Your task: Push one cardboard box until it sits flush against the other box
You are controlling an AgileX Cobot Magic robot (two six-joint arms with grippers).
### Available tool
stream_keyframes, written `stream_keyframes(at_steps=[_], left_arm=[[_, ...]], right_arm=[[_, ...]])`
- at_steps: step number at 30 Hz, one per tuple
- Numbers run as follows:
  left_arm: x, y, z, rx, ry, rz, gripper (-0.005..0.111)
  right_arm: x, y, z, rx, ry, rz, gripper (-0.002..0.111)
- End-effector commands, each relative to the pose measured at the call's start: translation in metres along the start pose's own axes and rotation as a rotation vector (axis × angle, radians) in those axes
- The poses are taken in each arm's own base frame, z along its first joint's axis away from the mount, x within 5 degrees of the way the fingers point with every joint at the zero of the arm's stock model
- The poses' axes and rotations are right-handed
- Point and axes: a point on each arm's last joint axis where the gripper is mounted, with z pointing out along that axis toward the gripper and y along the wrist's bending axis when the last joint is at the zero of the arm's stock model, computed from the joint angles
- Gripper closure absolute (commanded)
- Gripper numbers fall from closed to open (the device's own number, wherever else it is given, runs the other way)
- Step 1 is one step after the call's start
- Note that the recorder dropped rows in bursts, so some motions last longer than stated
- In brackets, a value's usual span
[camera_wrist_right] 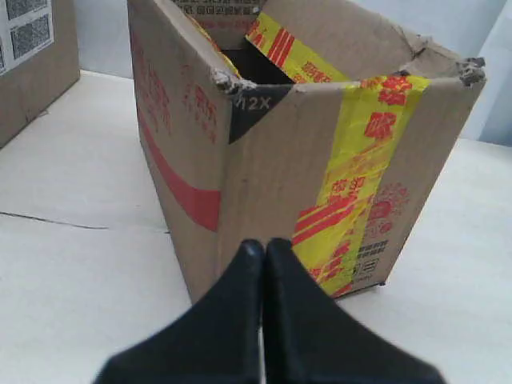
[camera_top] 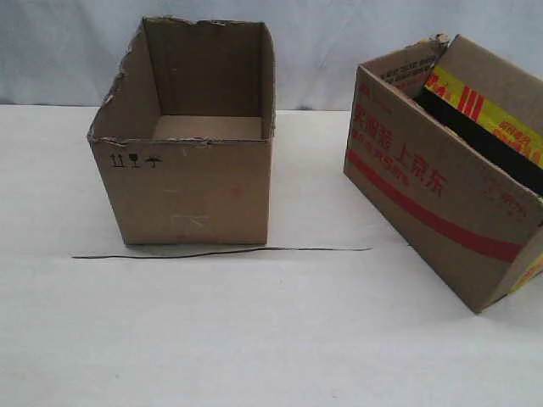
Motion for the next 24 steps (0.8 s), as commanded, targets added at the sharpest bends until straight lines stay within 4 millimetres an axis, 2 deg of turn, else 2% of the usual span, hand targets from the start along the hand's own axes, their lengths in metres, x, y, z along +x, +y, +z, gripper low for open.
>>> stream_keyframes(at_steps=[1,6,10,15,24], left_arm=[[-0.001,-0.001,0.000,0.012,-0.011,-0.009,0.107],[-0.001,-0.001,0.000,0.012,-0.011,-0.009,0.107],[-0.001,-0.001,0.000,0.012,-0.011,-0.009,0.107],[-0.001,-0.001,0.000,0.012,-0.011,-0.009,0.107],[-0.001,-0.001,0.000,0.012,-0.011,-0.009,0.107]], right_arm=[[-0.030,-0.005,-0.015,0.009,-0.048,-0.001,0.108],[-0.071,-0.012,-0.038,0.034,-0.188,-0.005,0.108],[-0.091,-0.015,-0.053,0.050,-0.268,-0.007,0.108],[-0.108,-0.019,-0.060,0.089,-0.436,-0.006,0.108],[-0.116,-0.020,-0.065,0.097,-0.546,0.032,0.108]])
